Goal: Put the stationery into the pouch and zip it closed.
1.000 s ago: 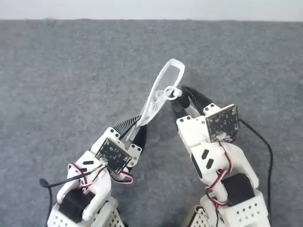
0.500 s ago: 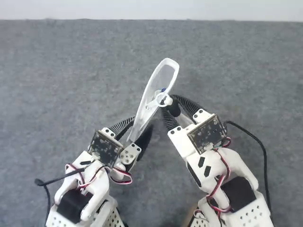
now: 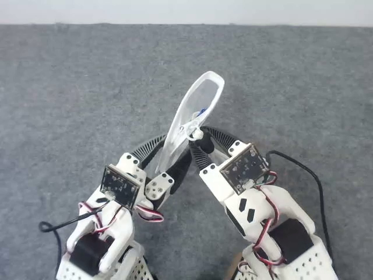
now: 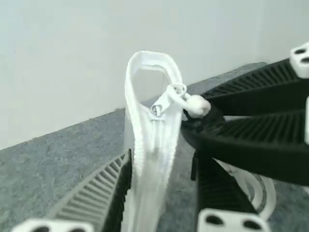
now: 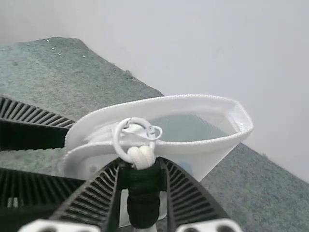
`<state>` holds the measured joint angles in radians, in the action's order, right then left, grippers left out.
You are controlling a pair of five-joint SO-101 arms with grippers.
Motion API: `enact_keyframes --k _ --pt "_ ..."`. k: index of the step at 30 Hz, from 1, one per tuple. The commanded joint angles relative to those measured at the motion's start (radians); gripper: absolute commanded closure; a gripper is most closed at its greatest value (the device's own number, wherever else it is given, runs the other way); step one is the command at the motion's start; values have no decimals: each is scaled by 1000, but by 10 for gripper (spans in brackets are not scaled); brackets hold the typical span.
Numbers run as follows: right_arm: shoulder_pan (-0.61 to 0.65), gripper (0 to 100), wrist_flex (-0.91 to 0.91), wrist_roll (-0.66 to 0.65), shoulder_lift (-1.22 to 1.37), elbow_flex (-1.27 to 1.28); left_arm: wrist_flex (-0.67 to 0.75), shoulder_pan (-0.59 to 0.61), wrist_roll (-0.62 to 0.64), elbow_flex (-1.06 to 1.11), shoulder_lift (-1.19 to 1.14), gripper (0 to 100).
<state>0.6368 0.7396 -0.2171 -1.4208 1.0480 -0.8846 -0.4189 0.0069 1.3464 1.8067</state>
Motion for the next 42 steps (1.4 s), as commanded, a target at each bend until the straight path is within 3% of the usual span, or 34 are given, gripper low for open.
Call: enact_keyframes --k 1,11,15,18,22,25,29,42 --pt "7 991 2 -12 -18 -63 48 -5 12 -12 15 826" --pt "12 991 4 -12 -18 -63 221 0 -51 110 14 927" --pt "7 991 2 -12 -18 -63 224 3 -51 110 14 992" --pt "2 991 -2 -11 -19 -63 166 17 -51 88 15 991" --pt "-71 991 -50 3 -19 -69 -20 43 -52 -15 15 991" --pt "-163 991 -104 89 -19 -69 -101 60 -52 -70 15 991" --pt "-237 991 -160 126 -10 -69 -137 57 -91 -68 15 991" --pt "-254 991 -268 115 102 -138 -181 55 -129 -67 15 993"
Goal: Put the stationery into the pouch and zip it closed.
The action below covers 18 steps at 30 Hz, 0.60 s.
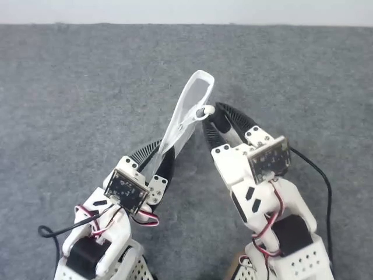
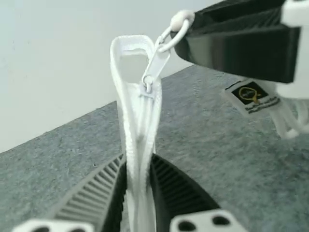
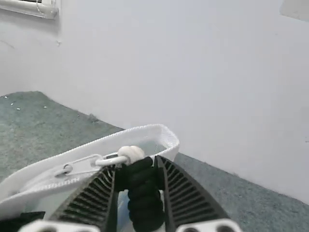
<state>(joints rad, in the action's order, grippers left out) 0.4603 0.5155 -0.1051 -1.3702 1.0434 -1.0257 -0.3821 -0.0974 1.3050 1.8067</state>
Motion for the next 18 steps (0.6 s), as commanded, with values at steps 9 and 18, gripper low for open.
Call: enact_keyframes --k 9,18 --pt "-173 991 -48 -11 360 -367 -40 18 -31 -16 15 994" --pt "-300 991 -163 -61 657 -485 -41 25 -31 -16 15 994"
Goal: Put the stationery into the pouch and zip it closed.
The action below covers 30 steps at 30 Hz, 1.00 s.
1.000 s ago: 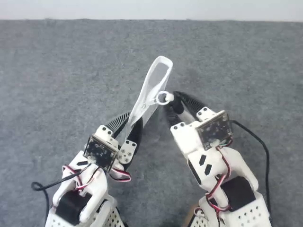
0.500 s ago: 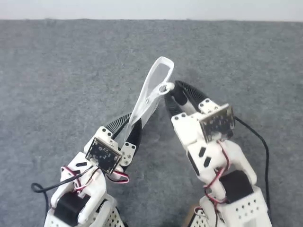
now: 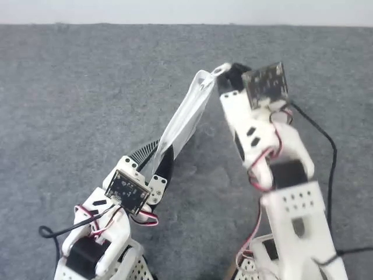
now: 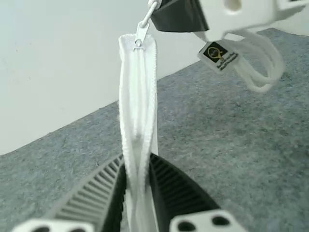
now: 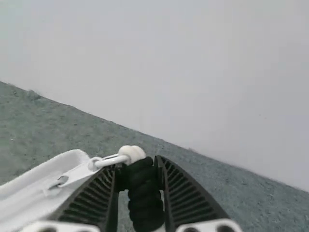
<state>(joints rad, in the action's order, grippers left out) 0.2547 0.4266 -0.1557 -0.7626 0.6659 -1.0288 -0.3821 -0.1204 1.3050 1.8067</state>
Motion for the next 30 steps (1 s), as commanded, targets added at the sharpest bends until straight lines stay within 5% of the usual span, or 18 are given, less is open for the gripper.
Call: enact_keyframes --k 1,11,14,21,30 --pt "-105 991 -85 -11 76 -112 -38 25 -8 -16 15 994" --pt "-145 991 -124 -11 177 -114 -37 26 -8 -16 15 993" --pt "-101 974 -44 -11 116 -115 -31 29 -11 -16 15 992" --pt "45 712 265 -11 -120 -114 -11 57 -75 -16 15 992" --pt "183 768 524 -78 -321 -107 6 66 -232 -31 15 991"
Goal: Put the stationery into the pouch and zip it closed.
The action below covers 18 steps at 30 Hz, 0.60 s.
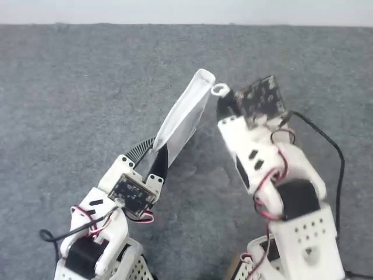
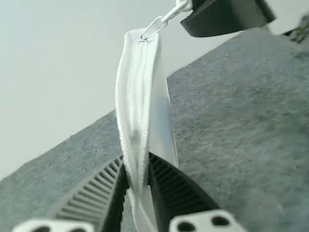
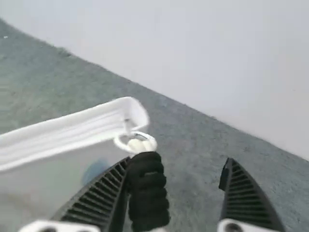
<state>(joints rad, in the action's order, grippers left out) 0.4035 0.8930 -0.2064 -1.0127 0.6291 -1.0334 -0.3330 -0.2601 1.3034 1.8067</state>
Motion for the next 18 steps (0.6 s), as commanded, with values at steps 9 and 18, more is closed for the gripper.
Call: enact_keyframes --k 9,18 --pt "61 831 203 -63 -105 -41 5 219 -190 -166 15 991" --pt "62 861 173 -63 -323 213 -124 164 -144 -179 15 991"
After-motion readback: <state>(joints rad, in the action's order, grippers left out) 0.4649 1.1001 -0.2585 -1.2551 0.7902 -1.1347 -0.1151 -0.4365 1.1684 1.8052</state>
